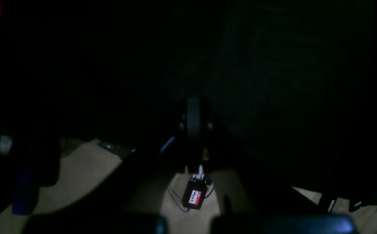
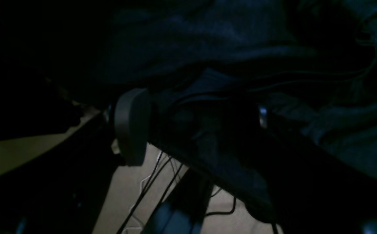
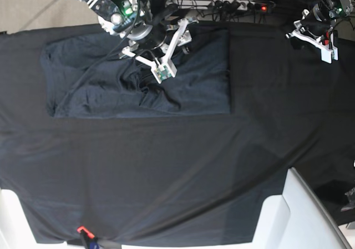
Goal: Fold the T-shirt properly
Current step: 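Move the right gripper to the collar edge and grasp the fabric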
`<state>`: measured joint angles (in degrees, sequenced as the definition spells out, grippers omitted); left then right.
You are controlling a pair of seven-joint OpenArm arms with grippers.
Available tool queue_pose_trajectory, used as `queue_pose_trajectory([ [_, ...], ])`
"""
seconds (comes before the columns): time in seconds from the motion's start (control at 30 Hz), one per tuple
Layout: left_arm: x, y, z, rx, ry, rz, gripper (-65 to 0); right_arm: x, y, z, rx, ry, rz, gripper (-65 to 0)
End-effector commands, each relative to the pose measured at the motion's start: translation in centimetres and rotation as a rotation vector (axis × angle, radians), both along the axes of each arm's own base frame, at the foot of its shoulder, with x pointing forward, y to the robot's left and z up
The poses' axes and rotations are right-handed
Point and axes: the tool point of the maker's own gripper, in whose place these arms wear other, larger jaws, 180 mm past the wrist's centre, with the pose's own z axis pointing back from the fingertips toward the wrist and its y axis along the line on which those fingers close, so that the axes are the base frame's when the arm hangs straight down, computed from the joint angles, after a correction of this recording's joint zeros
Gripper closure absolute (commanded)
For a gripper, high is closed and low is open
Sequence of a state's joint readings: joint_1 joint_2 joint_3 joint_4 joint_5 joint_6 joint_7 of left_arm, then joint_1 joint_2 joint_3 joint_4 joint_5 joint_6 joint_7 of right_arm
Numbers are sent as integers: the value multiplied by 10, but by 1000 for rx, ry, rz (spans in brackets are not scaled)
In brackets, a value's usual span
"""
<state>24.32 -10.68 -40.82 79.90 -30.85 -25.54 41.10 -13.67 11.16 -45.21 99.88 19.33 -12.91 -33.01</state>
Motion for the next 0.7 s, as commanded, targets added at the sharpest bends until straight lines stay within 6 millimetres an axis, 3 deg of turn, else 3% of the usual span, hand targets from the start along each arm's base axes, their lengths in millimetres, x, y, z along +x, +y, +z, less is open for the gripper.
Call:
queue_pose_trajectory([
  [0.0, 5, 7, 8, 19, -29, -4, 0, 6, 7, 9, 32, -29, 5, -377],
  [0.67, 5, 7, 8, 18, -28, -3, 0, 6, -6, -25, 26, 100, -67, -377],
])
